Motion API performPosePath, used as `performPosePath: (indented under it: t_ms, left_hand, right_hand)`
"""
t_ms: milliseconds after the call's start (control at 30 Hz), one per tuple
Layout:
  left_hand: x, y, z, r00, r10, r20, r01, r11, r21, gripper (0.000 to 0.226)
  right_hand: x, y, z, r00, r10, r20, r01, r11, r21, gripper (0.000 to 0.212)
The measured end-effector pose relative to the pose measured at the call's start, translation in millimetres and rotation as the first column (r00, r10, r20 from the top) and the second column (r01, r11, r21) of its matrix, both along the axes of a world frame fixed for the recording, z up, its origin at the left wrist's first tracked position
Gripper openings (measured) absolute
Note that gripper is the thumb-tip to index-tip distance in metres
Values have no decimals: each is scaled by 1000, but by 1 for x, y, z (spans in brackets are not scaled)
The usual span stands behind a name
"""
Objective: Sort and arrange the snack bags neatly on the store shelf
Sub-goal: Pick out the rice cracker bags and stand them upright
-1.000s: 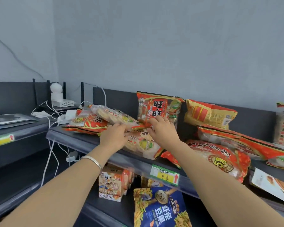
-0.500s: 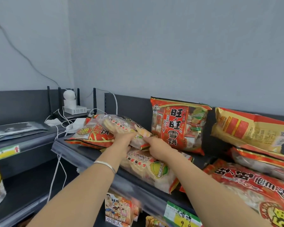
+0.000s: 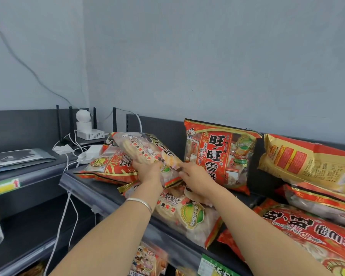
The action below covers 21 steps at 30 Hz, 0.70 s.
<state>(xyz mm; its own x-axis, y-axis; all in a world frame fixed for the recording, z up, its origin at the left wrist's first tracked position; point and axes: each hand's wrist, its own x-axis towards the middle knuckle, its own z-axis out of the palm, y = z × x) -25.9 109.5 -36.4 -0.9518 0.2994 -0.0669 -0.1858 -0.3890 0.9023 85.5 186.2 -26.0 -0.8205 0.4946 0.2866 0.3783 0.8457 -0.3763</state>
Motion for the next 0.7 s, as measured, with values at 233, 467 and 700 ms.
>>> performPosePath:
  t_ms: [233,467,700]
  left_hand:
    - [-2,-51,25,997,15,-79,0,982,190,85]
    - [7,-108,39,974,-174,-142,203,952,229,84]
    - [59,-152,34,839,-434,-329,495,859,127,89]
  right_hand:
    - [1,-34,24,993,-57,-108,47,995,-90,61]
    - [15,-74,49,948,-209,-242,164,967,-193,60]
    - [73,-97,56,867,-363,-341,264,915,-304,72]
